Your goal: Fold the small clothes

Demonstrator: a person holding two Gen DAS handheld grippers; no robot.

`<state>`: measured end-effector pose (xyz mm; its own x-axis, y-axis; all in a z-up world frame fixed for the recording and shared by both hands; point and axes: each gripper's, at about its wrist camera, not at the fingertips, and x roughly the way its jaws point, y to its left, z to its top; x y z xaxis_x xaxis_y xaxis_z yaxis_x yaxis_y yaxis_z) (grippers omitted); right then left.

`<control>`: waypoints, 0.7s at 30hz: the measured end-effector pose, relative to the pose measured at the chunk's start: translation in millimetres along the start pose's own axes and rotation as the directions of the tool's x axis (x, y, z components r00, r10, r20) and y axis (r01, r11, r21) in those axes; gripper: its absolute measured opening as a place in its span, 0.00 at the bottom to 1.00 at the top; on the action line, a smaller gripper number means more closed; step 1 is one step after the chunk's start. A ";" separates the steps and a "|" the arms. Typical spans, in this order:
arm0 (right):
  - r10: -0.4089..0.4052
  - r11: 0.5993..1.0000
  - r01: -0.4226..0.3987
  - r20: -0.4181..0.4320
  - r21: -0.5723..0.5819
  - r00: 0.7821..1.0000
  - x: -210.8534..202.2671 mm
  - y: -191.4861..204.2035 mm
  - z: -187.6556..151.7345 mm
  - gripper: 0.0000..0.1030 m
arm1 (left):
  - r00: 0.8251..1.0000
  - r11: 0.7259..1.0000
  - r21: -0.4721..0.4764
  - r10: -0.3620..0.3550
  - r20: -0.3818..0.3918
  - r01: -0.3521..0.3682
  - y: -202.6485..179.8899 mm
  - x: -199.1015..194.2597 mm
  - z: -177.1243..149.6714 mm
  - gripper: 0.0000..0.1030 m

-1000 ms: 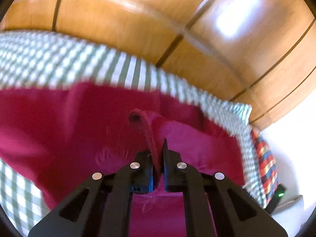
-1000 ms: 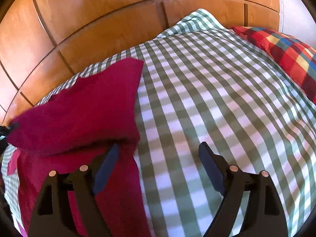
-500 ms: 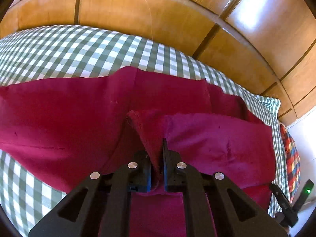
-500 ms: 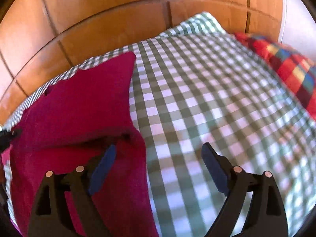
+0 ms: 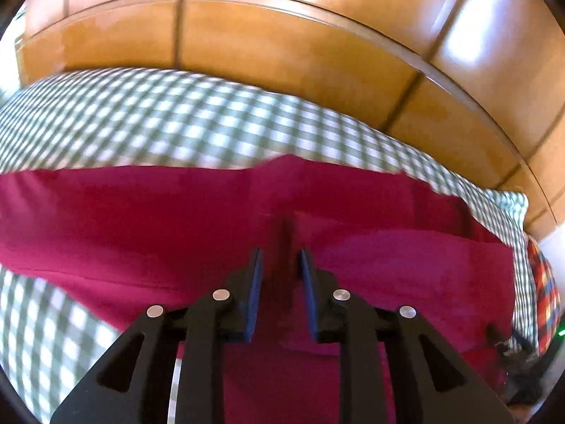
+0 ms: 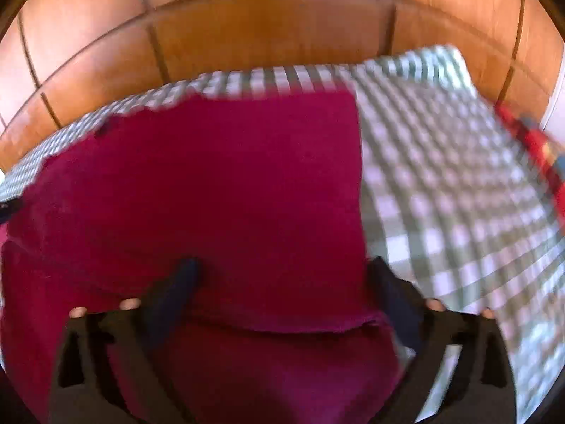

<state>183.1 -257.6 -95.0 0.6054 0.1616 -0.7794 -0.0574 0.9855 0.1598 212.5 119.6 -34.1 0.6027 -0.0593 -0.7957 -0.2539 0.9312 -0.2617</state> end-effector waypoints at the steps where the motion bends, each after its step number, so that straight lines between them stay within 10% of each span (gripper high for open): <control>1: 0.035 0.999 -0.035 0.005 0.029 0.999 -0.6 -7.7 -0.9 0.97 | 1.000 1.000 -0.027 -0.003 0.003 0.004 10.7 -3.8 -0.5 0.19; 4: 0.024 0.999 -0.025 0.017 0.029 1.000 -2.2 -10.0 -2.4 0.98 | 0.999 0.995 -0.099 -0.024 0.027 0.026 47.9 -21.1 -10.7 0.26; 8: 0.009 1.000 -0.009 0.016 0.018 1.000 -1.9 -7.6 -3.8 0.98 | 0.994 0.975 -0.216 -0.022 0.105 0.044 100.6 -56.0 -32.5 0.70; 11: -0.004 1.000 0.004 0.018 0.009 1.000 -3.0 -3.8 -3.5 0.98 | 0.983 0.941 -0.337 0.024 0.184 0.040 153.9 -88.2 -48.2 0.72; 15: -0.017 1.000 0.017 0.023 0.000 1.000 -5.4 -1.4 -4.0 0.98 | 0.961 0.865 -0.501 0.135 0.242 0.004 229.7 -122.5 -60.6 0.73; 21: -0.031 0.999 0.032 0.027 -0.008 0.999 -5.6 -1.2 -4.8 0.98 | 0.961 0.706 -0.693 0.064 0.268 0.146 309.0 -132.6 -64.7 0.76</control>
<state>175.9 -259.5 -93.8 0.6283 0.1291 -0.7672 -0.0447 0.9905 0.1301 5.1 391.9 -44.9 0.7658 0.0989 -0.6354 -0.6154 0.3997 -0.6794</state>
